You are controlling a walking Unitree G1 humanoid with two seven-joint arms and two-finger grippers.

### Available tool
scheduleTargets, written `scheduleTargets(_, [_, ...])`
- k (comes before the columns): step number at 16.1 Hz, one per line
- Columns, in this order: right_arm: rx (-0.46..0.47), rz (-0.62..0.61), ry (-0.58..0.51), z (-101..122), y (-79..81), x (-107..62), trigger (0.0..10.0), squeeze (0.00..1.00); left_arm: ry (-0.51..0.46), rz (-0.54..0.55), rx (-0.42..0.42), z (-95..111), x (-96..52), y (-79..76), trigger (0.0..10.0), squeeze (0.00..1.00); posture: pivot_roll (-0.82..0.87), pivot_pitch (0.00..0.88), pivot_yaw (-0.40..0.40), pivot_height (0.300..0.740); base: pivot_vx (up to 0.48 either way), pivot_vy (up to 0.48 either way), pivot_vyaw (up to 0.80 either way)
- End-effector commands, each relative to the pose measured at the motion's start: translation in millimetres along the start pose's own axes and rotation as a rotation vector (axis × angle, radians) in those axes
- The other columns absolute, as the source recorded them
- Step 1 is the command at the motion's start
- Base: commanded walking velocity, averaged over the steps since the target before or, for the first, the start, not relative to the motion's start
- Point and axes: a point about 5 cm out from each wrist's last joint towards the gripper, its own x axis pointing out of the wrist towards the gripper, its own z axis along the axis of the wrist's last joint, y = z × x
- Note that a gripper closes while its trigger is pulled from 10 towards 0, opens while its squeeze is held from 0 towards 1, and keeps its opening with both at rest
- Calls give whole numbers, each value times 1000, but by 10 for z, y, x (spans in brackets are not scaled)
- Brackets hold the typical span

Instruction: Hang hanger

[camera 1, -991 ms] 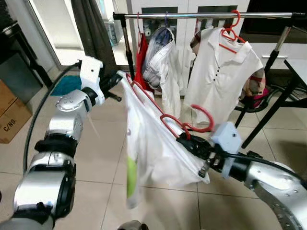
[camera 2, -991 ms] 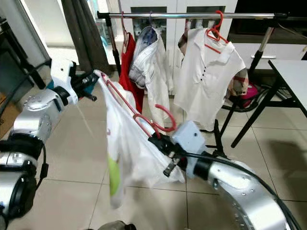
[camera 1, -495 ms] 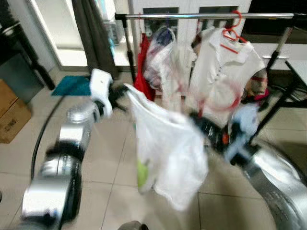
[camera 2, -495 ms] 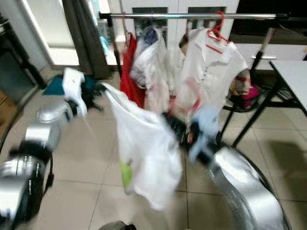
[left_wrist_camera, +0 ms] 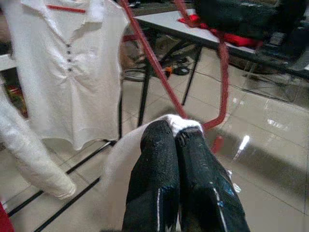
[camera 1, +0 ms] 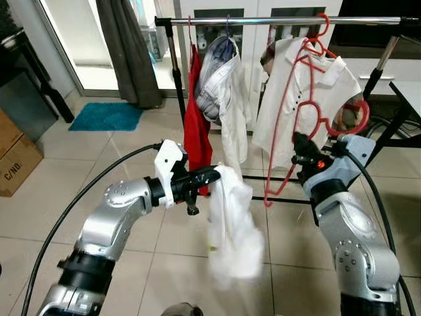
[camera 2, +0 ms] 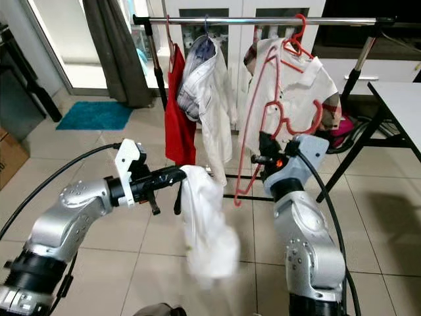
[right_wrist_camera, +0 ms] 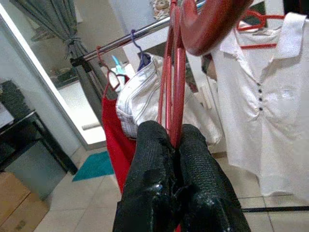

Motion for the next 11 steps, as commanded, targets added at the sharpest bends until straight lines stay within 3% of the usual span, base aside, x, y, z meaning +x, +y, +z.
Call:
scheduleTargets(1, [-51, -54, 60, -79, -41, 35, 10000, 0, -10, 120, 25, 51, -86, 80, 0, 0, 23, 0, 63, 740, 0, 0, 0])
scheduleTargets(2, [-69, -67, 92, -120, -61, 33, 10000, 0, -6, 156, 30, 41, -111, 97, 0, 0, 23, 0, 63, 740, 0, 0, 0])
scheduleTargets(3, [-216, -78, 170, -233, -130, -34, 10000, 0, -3, 320, 27, -12, -188, 171, 10000, 0, 18, 0, 76, 740, 0, 0, 0])
scheduleTargets(4, [-309, -94, 199, -315, -203, -129, 10000, 0, -11, 444, 12, -60, -255, 192, 10000, 0, 18, 0, 82, 740, 0, 0, -769])
scheduleTargets(6, [-340, -160, 170, -314, -261, -228, 10000, 0, -3, 532, -6, -156, -302, 143, 10000, 0, 23, 0, 70, 740, 0, 0, -788])
scheduleTargets(8, [-324, -129, 229, -356, -216, -269, 10000, 0, -7, 560, -19, -210, -313, 67, 10000, 0, 24, 0, 41, 740, 0, 0, -800])
scheduleTargets(11, [-324, -105, 198, -347, -160, -228, 10000, 0, -16, 590, -38, -231, -307, 18, 10000, 0, 28, 0, 25, 740, 0, 0, -800])
